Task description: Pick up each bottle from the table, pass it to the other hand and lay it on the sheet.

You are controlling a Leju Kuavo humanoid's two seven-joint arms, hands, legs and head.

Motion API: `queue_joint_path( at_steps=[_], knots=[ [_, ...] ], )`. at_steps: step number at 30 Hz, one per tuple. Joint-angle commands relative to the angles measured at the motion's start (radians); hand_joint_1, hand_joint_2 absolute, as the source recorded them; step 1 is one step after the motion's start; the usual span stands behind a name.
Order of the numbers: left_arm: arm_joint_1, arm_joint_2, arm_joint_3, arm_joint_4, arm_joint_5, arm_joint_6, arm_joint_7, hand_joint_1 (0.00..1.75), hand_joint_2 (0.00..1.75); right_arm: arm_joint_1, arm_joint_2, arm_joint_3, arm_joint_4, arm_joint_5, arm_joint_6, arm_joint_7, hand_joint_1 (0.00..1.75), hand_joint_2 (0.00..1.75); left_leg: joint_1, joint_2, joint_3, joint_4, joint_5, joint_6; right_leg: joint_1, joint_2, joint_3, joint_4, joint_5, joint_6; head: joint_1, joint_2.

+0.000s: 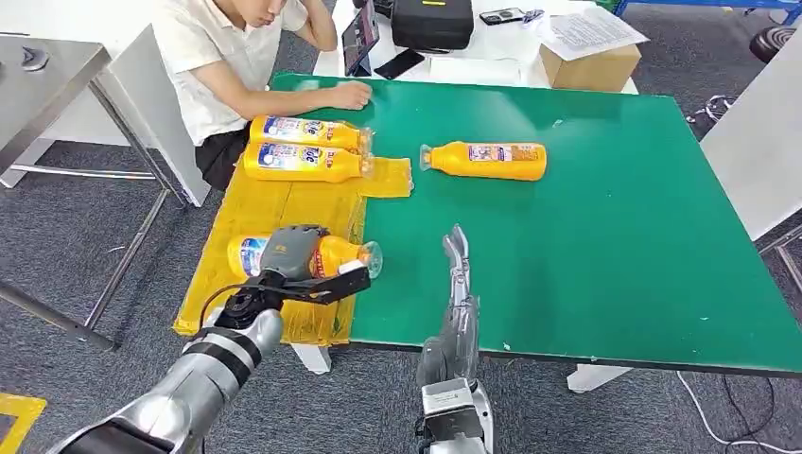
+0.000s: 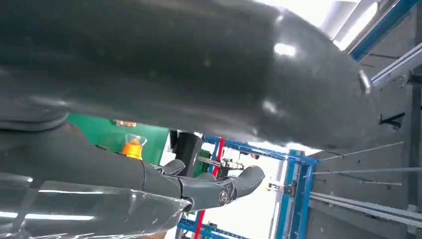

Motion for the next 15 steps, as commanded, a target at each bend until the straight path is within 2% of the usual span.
queue_joint_path(
  at_steps=[1, 2, 3, 4, 5, 6, 9, 11, 14, 15],
  knots=[
    [-0.055, 0.013, -0.024, 0.099, 0.008, -0.055, 0.005, 1.64, 1.75, -0.014, -0.031, 0.009, 0.002, -0.002, 0.003, 0.000, 0.00, 0.00, 0.001, 0.000, 0.003, -0.001, -0.001, -0.001, 0.001, 0.001, 0.003, -0.001, -0.001, -0.001, 0.000, 0.000],
    [-0.060, 0.005, -0.003, 0.106, 0.038, -0.083, -0.003, 1.64, 1.75, -0.016, -0.032, 0.011, 0.001, -0.010, 0.015, 0.000, 0.00, 0.00, 0.001, 0.000, 0.002, 0.000, -0.001, -0.001, 0.001, 0.001, 0.002, -0.001, 0.000, -0.001, 0.000, 0.000],
    [-0.067, -0.005, 0.019, 0.117, 0.073, -0.115, -0.014, 1.54, 1.75, -0.016, -0.032, 0.011, 0.000, -0.014, 0.020, 0.000, 0.00, 0.00, 0.001, 0.000, 0.004, 0.000, -0.001, -0.002, 0.001, 0.001, 0.004, -0.001, -0.001, -0.002, 0.000, 0.000],
    [-0.079, -0.012, 0.040, 0.136, 0.115, -0.153, -0.034, 1.20, 1.75, -0.022, -0.035, 0.018, -0.001, -0.015, 0.022, 0.000, 0.00, 0.00, 0.001, 0.000, 0.002, 0.000, -0.001, -0.001, 0.001, 0.001, 0.002, -0.001, -0.001, -0.001, 0.000, 0.000],
    [-0.083, -0.016, 0.053, 0.144, 0.141, -0.160, -0.045, 0.07, 1.75, -0.027, -0.037, 0.023, -0.002, -0.019, 0.023, 0.000, 0.00, 0.00, 0.001, 0.000, 0.002, 0.000, -0.001, -0.001, 0.001, 0.000, 0.002, 0.000, 0.000, -0.001, 0.000, 0.000],
    [-0.087, -0.020, 0.065, 0.153, 0.166, -0.172, -0.053, 0.00, 1.75, -0.030, -0.039, 0.029, -0.003, -0.022, 0.016, 0.000, 0.00, 0.00, 0.001, 0.000, 0.003, 0.000, -0.001, -0.002, 0.001, 0.001, 0.003, -0.001, -0.001, -0.002, 0.000, 0.000],
    [-0.084, -0.016, 0.070, 0.151, 0.210, -0.233, -0.088, 0.00, 1.75, -0.031, -0.041, 0.035, 0.001, -0.030, 0.025, 0.000, 0.00, 0.00, 0.001, 0.000, 0.004, -0.001, -0.001, -0.002, 0.001, 0.001, 0.005, -0.001, -0.001, -0.002, 0.000, 0.000],
    [-0.078, -0.015, 0.117, 0.145, 0.328, -0.379, -0.123, 0.00, 1.75, -0.032, -0.046, 0.044, 0.004, -0.045, 0.035, 0.000, 0.00, 0.00, 0.001, 0.000, 0.004, -0.001, -0.001, -0.001, 0.000, 0.001, 0.004, -0.001, 0.000, -0.001, 0.000, 0.000],
    [-0.070, 0.002, 0.083, 0.137, 0.413, -0.559, -0.170, 0.00, 1.75, -0.046, -0.062, 0.078, 0.022, -0.071, 0.041, 0.000, 0.00, 0.00, 0.000, 0.001, 0.005, -0.001, -0.001, -0.001, 0.000, 0.002, 0.004, -0.001, 0.000, -0.001, 0.000, 0.000],
    [-0.061, -0.020, 0.063, 0.126, 0.401, -0.512, -0.158, 0.00, 1.75, -0.053, -0.057, 0.081, 0.038, -0.073, 0.036, 0.000, 0.00, 0.00, 0.001, 0.002, 0.007, -0.001, -0.001, -0.002, 0.001, 0.003, 0.006, -0.001, 0.000, -0.002, 0.000, 0.000]
  ],
)
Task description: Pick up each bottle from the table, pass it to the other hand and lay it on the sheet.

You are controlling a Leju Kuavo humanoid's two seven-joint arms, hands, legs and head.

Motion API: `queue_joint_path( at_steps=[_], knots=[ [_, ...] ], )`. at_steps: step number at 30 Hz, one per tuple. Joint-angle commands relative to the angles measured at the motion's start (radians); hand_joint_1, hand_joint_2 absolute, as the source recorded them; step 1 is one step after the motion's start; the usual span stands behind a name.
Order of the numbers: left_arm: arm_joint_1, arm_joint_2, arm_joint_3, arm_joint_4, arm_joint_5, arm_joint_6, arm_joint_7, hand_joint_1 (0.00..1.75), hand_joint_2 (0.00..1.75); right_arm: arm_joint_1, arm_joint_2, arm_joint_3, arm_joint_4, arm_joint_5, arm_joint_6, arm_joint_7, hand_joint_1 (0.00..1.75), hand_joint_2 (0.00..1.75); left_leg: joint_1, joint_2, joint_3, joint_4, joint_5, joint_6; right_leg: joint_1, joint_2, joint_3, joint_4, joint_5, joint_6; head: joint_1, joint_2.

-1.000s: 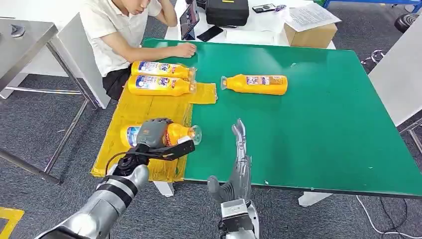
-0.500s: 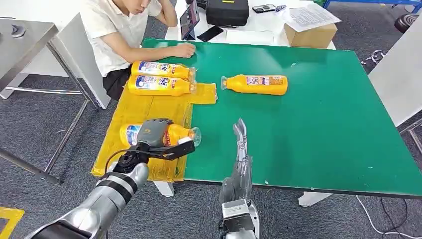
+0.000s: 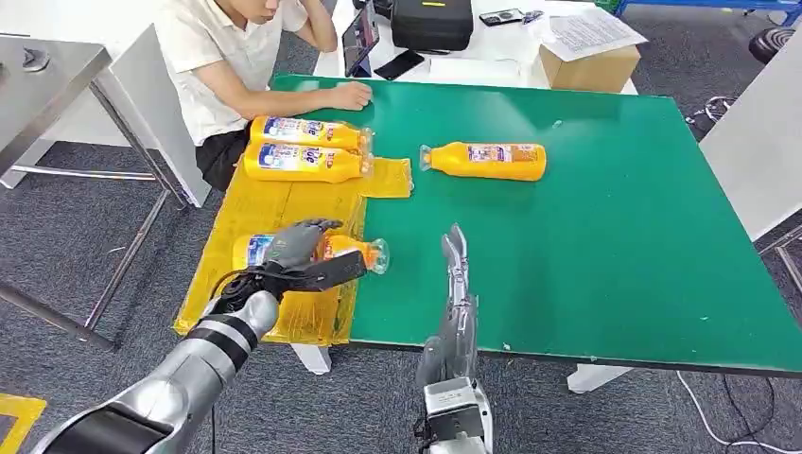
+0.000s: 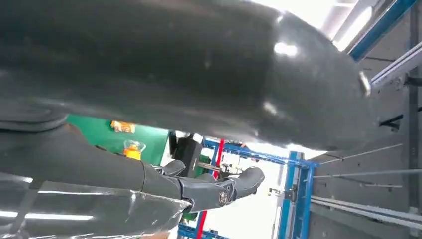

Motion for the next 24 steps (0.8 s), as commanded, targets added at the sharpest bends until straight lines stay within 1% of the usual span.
queue_joint_path(
  at_steps=[1, 2, 3, 6, 10, 12, 17, 22, 24],
  knots=[
    [-0.003, -0.026, 0.003, 0.073, 0.130, -0.185, -0.037, 0.00, 1.75, -0.055, -0.052, 0.074, 0.049, -0.043, 0.004, 0.000, 0.00, 0.00, 0.001, 0.001, 0.003, -0.001, -0.001, -0.001, 0.001, 0.002, 0.003, -0.001, 0.000, -0.001, 0.000, 0.000],
    [-0.007, -0.029, -0.036, 0.075, 0.096, -0.134, -0.015, 0.00, 1.75, -0.056, -0.051, 0.074, 0.053, -0.043, -0.002, 0.000, 0.00, 0.00, 0.000, 0.000, 0.002, -0.001, -0.001, -0.001, 0.000, 0.000, 0.002, -0.001, 0.000, -0.001, -0.001, 0.000],
    [-0.016, -0.032, -0.085, 0.084, 0.046, -0.077, 0.016, 0.00, 1.75, -0.057, -0.051, 0.073, 0.056, -0.043, -0.004, 0.000, 0.00, 0.00, 0.001, -0.002, 0.005, -0.002, -0.001, -0.001, 0.001, -0.001, 0.005, -0.002, -0.001, -0.002, 0.001, 0.000],
    [-0.048, -0.047, -0.155, 0.127, 0.001, -0.042, 0.056, 0.00, 1.75, -0.057, -0.047, 0.063, 0.054, -0.037, 0.007, 0.000, 0.00, 0.00, 0.001, -0.002, 0.004, -0.001, -0.001, -0.001, 0.001, 0.000, 0.005, -0.002, -0.001, -0.002, 0.000, 0.000],
    [-0.059, -0.059, -0.146, 0.146, 0.033, -0.057, 0.052, 0.00, 1.75, -0.055, -0.044, 0.059, 0.056, -0.030, 0.007, 0.000, 0.00, 0.00, 0.000, -0.002, 0.002, -0.001, 0.000, -0.001, 0.000, 0.000, 0.003, -0.001, -0.001, -0.001, 0.000, 0.000],
    [-0.059, -0.062, -0.145, 0.141, 0.046, -0.045, 0.036, 0.00, 1.75, -0.052, -0.048, 0.058, 0.054, -0.033, 0.004, 0.000, 0.00, 0.00, 0.001, -0.002, 0.004, -0.001, -0.001, -0.002, 0.001, 0.000, 0.005, -0.001, -0.001, -0.002, 0.000, 0.000],
    [-0.059, -0.064, -0.148, 0.133, 0.051, -0.042, 0.027, 0.00, 1.75, -0.052, -0.050, 0.059, 0.049, -0.032, 0.000, 0.000, 0.00, 0.00, 0.001, -0.001, 0.002, -0.001, 0.000, -0.001, 0.001, 0.000, 0.002, -0.001, 0.000, -0.001, 0.000, 0.000],
    [-0.059, -0.064, -0.148, 0.133, 0.051, -0.042, 0.027, 0.00, 1.75, -0.052, -0.050, 0.059, 0.049, -0.032, 0.000, 0.000, 0.00, 0.00, 0.001, -0.001, 0.003, -0.001, -0.001, -0.002, 0.001, 0.001, 0.004, -0.001, -0.001, -0.002, 0.000, 0.000],
    [-0.049, -0.067, -0.151, 0.102, 0.057, -0.008, 0.000, 0.00, 1.75, -0.049, -0.052, 0.059, 0.044, -0.032, -0.004, 0.000, 0.00, 0.00, 0.001, -0.002, 0.003, 0.000, -0.001, -0.002, 0.001, 0.000, 0.004, -0.001, -0.001, -0.002, 0.000, 0.000]
  ],
)
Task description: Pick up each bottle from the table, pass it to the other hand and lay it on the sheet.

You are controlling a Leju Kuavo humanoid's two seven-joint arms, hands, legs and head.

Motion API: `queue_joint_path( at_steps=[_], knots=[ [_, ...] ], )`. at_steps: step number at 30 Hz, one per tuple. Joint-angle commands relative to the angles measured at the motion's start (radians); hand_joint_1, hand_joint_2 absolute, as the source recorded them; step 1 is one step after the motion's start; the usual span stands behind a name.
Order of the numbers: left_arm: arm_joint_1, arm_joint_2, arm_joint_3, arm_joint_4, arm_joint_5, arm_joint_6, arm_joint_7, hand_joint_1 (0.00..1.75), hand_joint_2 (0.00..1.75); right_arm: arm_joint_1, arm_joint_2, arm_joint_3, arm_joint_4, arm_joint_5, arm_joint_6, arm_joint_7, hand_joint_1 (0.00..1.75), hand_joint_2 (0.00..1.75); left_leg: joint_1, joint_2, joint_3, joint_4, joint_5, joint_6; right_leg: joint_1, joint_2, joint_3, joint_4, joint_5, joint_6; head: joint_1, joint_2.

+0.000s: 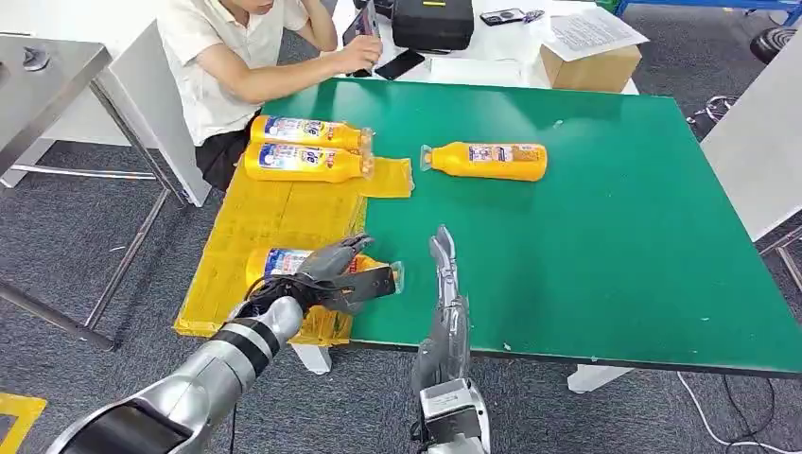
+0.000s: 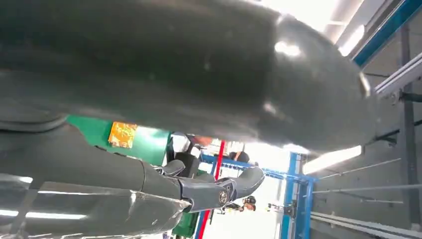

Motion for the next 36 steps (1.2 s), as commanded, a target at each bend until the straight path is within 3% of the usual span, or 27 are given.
queue_joint_path(
  at_steps=[1, 4, 7, 12, 13, 17, 19, 20, 23, 24, 25, 26, 27, 28, 30, 32, 35, 36],
  knots=[
    [-0.015, -0.008, -0.033, 0.005, 0.027, 0.060, -0.054, 0.00, 1.75, -0.028, -0.035, 0.018, 0.036, 0.001, -0.012, 0.000, 0.00, 0.00, 0.001, 0.000, 0.005, 0.000, -0.002, -0.002, 0.001, 0.001, 0.005, -0.001, -0.001, -0.003, 0.000, 0.000],
    [0.110, -0.036, 0.023, -0.222, 0.130, 0.230, -0.191, 0.00, 1.75, -0.020, -0.040, 0.021, 0.031, 0.008, -0.026, 0.000, 0.00, 0.00, 0.001, -0.001, 0.003, -0.001, -0.001, -0.001, 0.000, 0.000, 0.003, -0.001, -0.001, -0.001, 0.000, 0.000],
    [0.301, -0.103, 0.120, -0.511, 0.509, 0.231, -0.332, 0.00, 1.75, -0.022, -0.061, 0.053, 0.021, -0.007, -0.060, 0.000, 0.00, 0.00, 0.000, 0.000, 0.002, -0.001, -0.001, -0.001, 0.000, 0.001, 0.002, -0.001, -0.001, -0.001, 0.000, 0.000],
    [0.409, -0.089, 0.055, -0.708, 0.857, 0.226, -0.271, 0.00, 1.75, 0.035, -0.066, 0.015, -0.101, -0.025, -0.060, 0.000, 0.00, 0.00, 0.000, 0.001, 0.004, 0.000, -0.004, -0.001, 0.000, 0.002, 0.004, 0.000, -0.003, -0.001, 0.000, 0.000],
    [0.413, -0.077, 0.041, -0.721, 0.885, 0.236, -0.275, 0.00, 1.75, 0.031, -0.075, 0.028, -0.107, -0.059, -0.058, 0.000, 0.00, 1.75, 0.000, 0.001, 0.002, 0.000, -0.003, -0.002, 0.000, 0.002, 0.001, 0.000, -0.003, -0.001, 0.000, 0.000],
    [0.410, -0.046, -0.013, -0.720, 0.919, 0.279, -0.294, 0.00, 1.75, 0.040, -0.057, -0.011, -0.044, -0.009, -0.037, 0.000, 0.00, 1.75, 0.000, 0.001, 0.001, -0.001, -0.003, -0.002, 0.001, 0.002, 0.001, -0.001, -0.002, -0.002, 0.000, 0.000],
    [0.435, -0.057, -0.030, -0.747, 0.972, 0.276, -0.314, 0.00, 1.75, 0.037, -0.061, -0.027, -0.038, -0.062, -0.015, 0.000, 0.00, 1.75, 0.000, 0.001, 0.000, -0.001, -0.002, -0.002, 0.001, 0.001, 0.000, -0.002, -0.001, -0.001, 0.000, 0.000],
    [0.448, -0.057, -0.048, -0.774, 0.963, 0.299, -0.342, 0.00, 1.75, 0.039, -0.079, -0.035, -0.062, -0.060, -0.015, 0.000, 0.00, 0.00, 0.001, 0.000, 0.002, -0.001, -0.002, -0.002, 0.001, 0.001, 0.001, -0.002, -0.001, -0.002, 0.000, 0.000],
    [0.468, -0.036, -0.097, -0.832, 0.964, 0.345, -0.354, 0.00, 1.75, 0.060, -0.116, -0.112, -0.088, 0.022, -0.008, 0.000, 0.00, 0.00, 0.001, -0.001, 0.001, -0.001, -0.002, -0.002, 0.001, 0.000, 0.001, -0.001, -0.002, -0.001, 0.000, 0.000],
    [0.475, -0.031, -0.101, -0.839, 0.977, 0.345, -0.351, 0.00, 1.75, 0.067, -0.130, -0.185, -0.041, 0.236, -0.060, 0.070, 0.00, 0.00, 0.000, -0.001, -0.001, -0.001, -0.001, -0.001, 0.000, 0.000, -0.001, -0.001, -0.001, -0.001, 0.000, 0.000],
    [0.489, -0.027, -0.099, -0.841, 1.003, 0.333, -0.338, 0.00, 1.75, 0.068, -0.148, -0.219, -0.025, 0.331, -0.060, 0.116, 0.00, 1.75, 0.000, -0.002, 0.003, -0.001, -0.002, -0.002, 0.000, -0.001, 0.003, -0.002, -0.002, -0.001, 0.000, 0.000],
    [0.506, -0.020, -0.096, -0.837, 1.023, 0.330, -0.323, 0.00, 1.75, 0.062, -0.192, -0.254, 0.021, 0.345, 0.016, 0.206, 0.00, 1.75, 0.000, -0.002, 0.001, -0.002, -0.001, -0.001, 0.000, -0.001, 0.002, -0.003, -0.001, -0.001, 0.000, 0.000],
    [0.528, -0.004, -0.089, -0.811, 1.101, 0.302, -0.227, 0.00, 1.75, 0.066, -0.242, -0.306, 0.077, 0.257, 0.173, 0.234, 0.00, 1.75, 0.000, -0.002, 0.004, -0.004, -0.001, -0.001, 0.000, -0.001, 0.005, -0.005, -0.001, -0.001, 0.000, 0.000],
    [0.532, 0.013, -0.099, -0.776, 1.136, 0.287, -0.197, 0.00, 1.75, 0.075, -0.238, -0.370, 0.111, 0.208, 0.181, 0.158, 0.00, 1.75, 0.000, -0.001, 0.006, -0.004, -0.001, -0.001, 0.000, 0.000, 0.006, -0.006, 0.000, -0.001, 0.000, 0.000],
    [0.529, 0.019, -0.102, -0.737, 1.156, 0.267, -0.232, 0.00, 1.75, 0.084, -0.224, -0.419, 0.129, 0.213, 0.211, 0.115, 0.00, 1.75, 0.000, -0.002, 0.008, -0.006, -0.001, -0.001, 0.000, 0.000, 0.009, -0.007, 0.000, -0.001, 0.000, 0.000],
    [0.520, 0.019, -0.109, -0.729, 1.154, 0.274, -0.226, 0.00, 1.75, 0.094, -0.197, -0.438, 0.111, 0.222, 0.197, 0.129, 0.00, 1.75, -0.001, -0.004, 0.002, -0.002, -0.001, -0.001, -0.001, -0.003, 0.003, -0.004, -0.001, -0.001, 0.000, 0.000],
    [0.545, 0.022, -0.132, -0.740, 1.135, 0.281, -0.224, 0.00, 1.75, 0.121, -0.257, -0.479, 0.143, 0.424, 0.060, 0.214, 0.00, 1.75, -0.001, -0.005, 0.001, -0.002, -0.002, -0.001, 0.000, -0.004, 0.002, -0.003, -0.001, -0.001, 0.000, 0.000],
    [0.552, 0.031, -0.155, -0.750, 1.100, 0.284, -0.228, 0.00, 1.75, 0.135, -0.300, -0.514, 0.184, 0.558, -0.022, 0.266, 0.00, 1.75, 0.000, -0.006, 0.004, -0.003, -0.002, -0.001, 0.000, -0.004, 0.005, -0.005, -0.002, -0.002, 0.000, 0.000]
  ],
)
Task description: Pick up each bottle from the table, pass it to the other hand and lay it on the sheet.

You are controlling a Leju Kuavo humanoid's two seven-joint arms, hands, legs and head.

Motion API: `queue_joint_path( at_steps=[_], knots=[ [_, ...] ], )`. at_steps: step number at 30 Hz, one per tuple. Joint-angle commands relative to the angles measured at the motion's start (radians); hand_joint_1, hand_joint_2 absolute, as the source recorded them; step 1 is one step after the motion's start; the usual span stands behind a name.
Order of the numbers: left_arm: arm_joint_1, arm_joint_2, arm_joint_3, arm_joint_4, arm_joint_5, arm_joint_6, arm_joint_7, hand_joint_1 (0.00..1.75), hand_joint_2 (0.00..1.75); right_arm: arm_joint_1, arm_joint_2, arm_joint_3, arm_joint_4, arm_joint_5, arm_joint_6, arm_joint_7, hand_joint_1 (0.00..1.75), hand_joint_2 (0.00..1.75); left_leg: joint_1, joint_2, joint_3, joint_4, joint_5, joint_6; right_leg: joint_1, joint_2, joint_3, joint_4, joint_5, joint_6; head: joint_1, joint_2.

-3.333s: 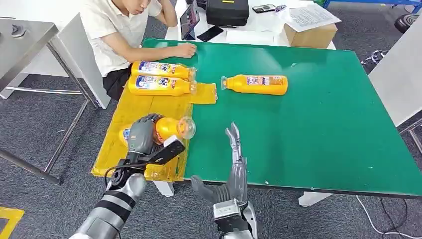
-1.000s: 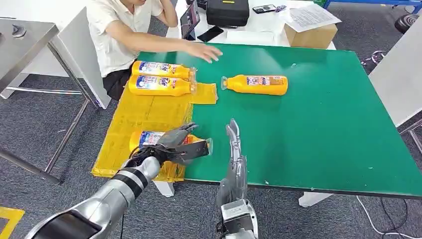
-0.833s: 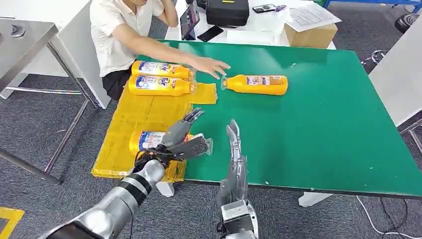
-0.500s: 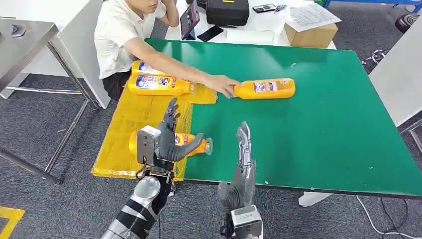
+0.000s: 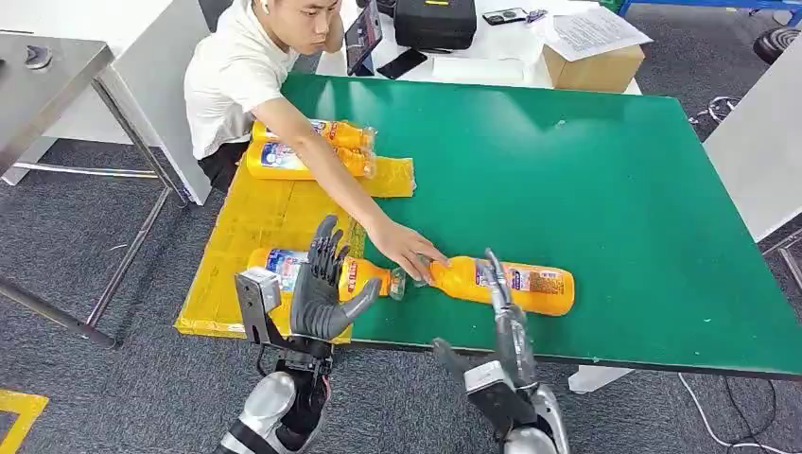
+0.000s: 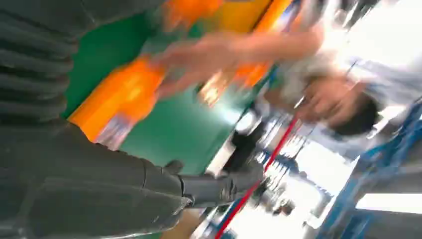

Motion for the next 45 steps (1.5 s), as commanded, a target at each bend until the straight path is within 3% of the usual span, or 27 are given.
queue_joint_path(
  at_steps=[1, 2, 4, 7, 8, 13, 22, 38, 45],
  knots=[
    [0.020, 0.083, -0.109, 0.043, -0.082, 0.015, 0.005, 0.00, 1.75, 0.053, -0.147, -0.236, 0.190, 0.338, -0.222, 0.140, 0.00, 1.75, 0.001, -0.003, 0.008, -0.004, -0.001, -0.001, 0.001, -0.002, 0.008, -0.004, -0.001, -0.002, -0.001, 0.000],
    [0.027, 0.086, -0.116, 0.041, -0.122, 0.035, 0.013, 0.00, 1.75, 0.054, -0.152, -0.277, 0.208, 0.310, -0.216, 0.136, 0.00, 1.75, 0.000, -0.004, 0.006, -0.003, 0.000, -0.001, 0.000, -0.003, 0.006, -0.003, -0.001, -0.001, 0.000, 0.000],
    [0.043, 0.089, -0.114, 0.035, -0.143, 0.015, 0.036, 0.00, 1.75, 0.037, -0.176, -0.324, 0.270, 0.412, -0.248, 0.142, 0.00, 1.75, 0.000, -0.005, 0.007, -0.003, -0.001, -0.001, 0.000, -0.004, 0.008, -0.004, -0.002, -0.001, -0.001, 0.000],
    [0.045, 0.085, -0.111, 0.039, -0.164, 0.009, 0.041, 0.00, 1.75, 0.003, -0.175, -0.345, 0.300, 0.307, -0.116, 0.109, 0.00, 1.75, 0.000, -0.001, 0.006, -0.002, -0.001, -0.001, 0.000, 0.000, 0.007, -0.003, -0.001, -0.001, 0.000, 0.000],
    [0.041, 0.080, -0.113, 0.039, -0.167, 0.007, 0.040, 0.00, 1.75, -0.018, -0.179, -0.337, 0.325, 0.379, -0.156, 0.119, 0.00, 1.75, 0.000, 0.000, 0.003, -0.002, -0.001, -0.001, 0.000, 0.000, 0.004, -0.002, 0.000, -0.001, 0.000, 0.000],
    [0.019, 0.065, -0.125, 0.040, -0.207, 0.020, 0.034, 0.00, 1.75, -0.062, -0.185, -0.292, 0.340, 0.459, -0.172, 0.141, 0.00, 1.75, 0.000, 0.001, 0.003, -0.001, -0.001, -0.001, 0.000, 0.001, 0.003, -0.001, 0.000, -0.001, 0.000, 0.000],
    [-0.015, 0.036, -0.138, 0.067, -0.264, 0.006, 0.045, 0.00, 1.75, -0.293, -0.143, -0.138, 0.563, 0.554, -0.145, 0.205, 0.00, 1.75, 0.001, 0.006, 0.005, -0.001, -0.001, -0.001, 0.001, 0.005, 0.003, -0.001, 0.001, -0.001, 0.000, 0.000],
    [-0.037, 0.032, -0.146, 0.092, -0.257, -0.027, 0.064, 0.00, 1.75, -0.414, -0.114, -0.063, 0.762, 0.571, -0.125, 0.258, 0.00, 1.75, 0.001, 0.002, 0.003, -0.001, 0.001, -0.001, 0.001, 0.001, 0.003, 0.000, 0.000, -0.001, 0.000, 0.000],
    [0.003, 0.036, -0.123, 0.060, -0.293, -0.020, 0.083, 0.00, 1.75, -0.432, -0.164, -0.015, 0.746, 0.697, -0.057, 0.448, 0.00, 1.75, 0.000, 0.001, 0.003, -0.001, 0.001, 0.000, 0.000, 0.001, 0.003, 0.000, 0.000, -0.001, 0.000, 0.000]
  ],
)
